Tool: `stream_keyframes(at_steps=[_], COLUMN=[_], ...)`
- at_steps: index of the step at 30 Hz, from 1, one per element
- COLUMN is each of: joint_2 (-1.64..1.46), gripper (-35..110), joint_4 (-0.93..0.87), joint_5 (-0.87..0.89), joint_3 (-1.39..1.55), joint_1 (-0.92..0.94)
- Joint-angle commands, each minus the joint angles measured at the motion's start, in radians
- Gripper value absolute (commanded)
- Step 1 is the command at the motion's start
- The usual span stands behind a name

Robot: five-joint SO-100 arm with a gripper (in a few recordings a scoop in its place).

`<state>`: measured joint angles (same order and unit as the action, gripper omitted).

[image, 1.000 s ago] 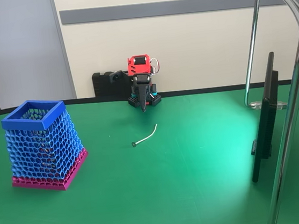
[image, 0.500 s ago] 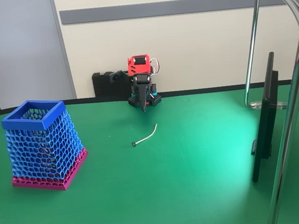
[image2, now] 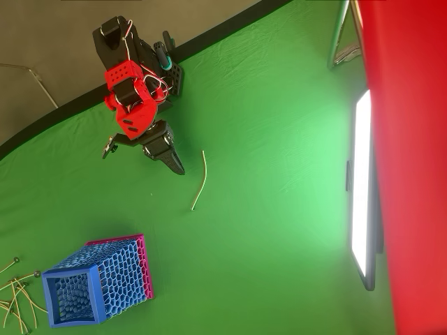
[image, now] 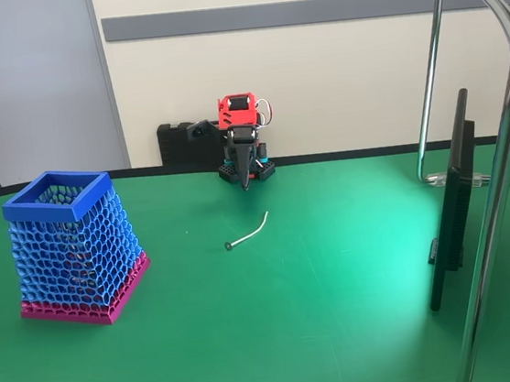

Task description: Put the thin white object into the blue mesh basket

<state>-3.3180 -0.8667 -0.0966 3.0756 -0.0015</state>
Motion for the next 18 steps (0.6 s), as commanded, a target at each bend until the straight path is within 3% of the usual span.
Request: stream_keyframes(at_steps=[1,18], joint_2=[-0.008,0.009], gripper=[1,1], joint_4=[-0.005,0.0], joint_5=[0.003,-0.008], joint_3=[0.008,0.002], joint_1=[0.005,0.003])
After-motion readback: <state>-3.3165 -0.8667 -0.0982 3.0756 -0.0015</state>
